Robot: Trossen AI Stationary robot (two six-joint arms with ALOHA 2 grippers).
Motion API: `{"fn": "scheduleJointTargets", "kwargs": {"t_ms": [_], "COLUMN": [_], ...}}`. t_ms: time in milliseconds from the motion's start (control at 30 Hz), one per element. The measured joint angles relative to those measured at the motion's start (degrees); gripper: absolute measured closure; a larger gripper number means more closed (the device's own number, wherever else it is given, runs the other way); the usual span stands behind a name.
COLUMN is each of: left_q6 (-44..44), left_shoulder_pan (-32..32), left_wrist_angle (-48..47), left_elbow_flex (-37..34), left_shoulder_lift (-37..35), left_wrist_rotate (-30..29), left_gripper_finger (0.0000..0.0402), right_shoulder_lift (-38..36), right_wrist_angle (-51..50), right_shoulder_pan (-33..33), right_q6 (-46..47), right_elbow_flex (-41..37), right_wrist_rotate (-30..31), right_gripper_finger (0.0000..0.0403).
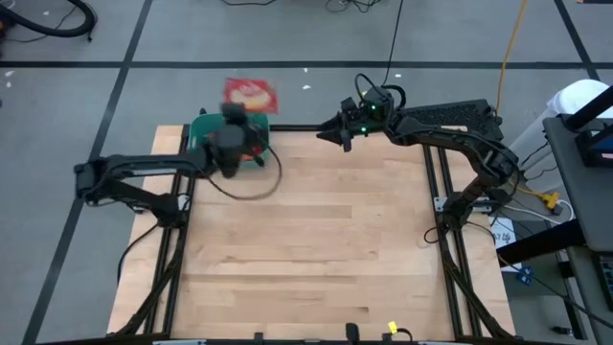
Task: Sort popcorn bags into baskets
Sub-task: Put the red popcorn bag into the green bin
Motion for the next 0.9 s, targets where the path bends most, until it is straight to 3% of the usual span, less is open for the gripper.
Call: {"fn": "scheduleJointTargets", "kwargs": {"t_ms": [133, 233, 467, 633, 900], "left_q6": [-9.2, -21.4, -47.4, -51.8, -55.0], "left_shoulder_pan": [4.9, 7.0, 9.8, 12.2, 16.8], "left_wrist_angle": [-8.5, -21.1, -45.0, -48.8, -54.2], "left_elbow_flex": [0.0, 0.0, 0.0, 0.0, 0.0], "left_shoulder_lift": [-8.1, -12.9, -16.0, -13.8, -6.2], "left_wrist_rotate": [-0.4, 0.6, 12.3, 21.6, 24.9], "left_gripper_finger": [0.0364, 0.0363, 0.0383, 0.0382, 0.0371], "right_shoulder_lift": [-2.2, -2.5, -2.5, -2.5, -2.5], "right_wrist_angle": [-3.9, -5.2, -5.2, -5.2, -6.2], "right_shoulder_pan": [0.6, 1.7, 4.8, 6.2, 8.4], "right_q6": [-4.2, -6.0, -9.7, -10.9, -13.3], "right_elbow_flex": [0.0, -0.1, -0.1, -0.1, -0.1], "right_wrist_rotate": [4.0, 5.2, 6.8, 6.8, 6.6], "right_gripper_finger": [0.0191, 0.0191, 0.0191, 0.0191, 0.019]}}
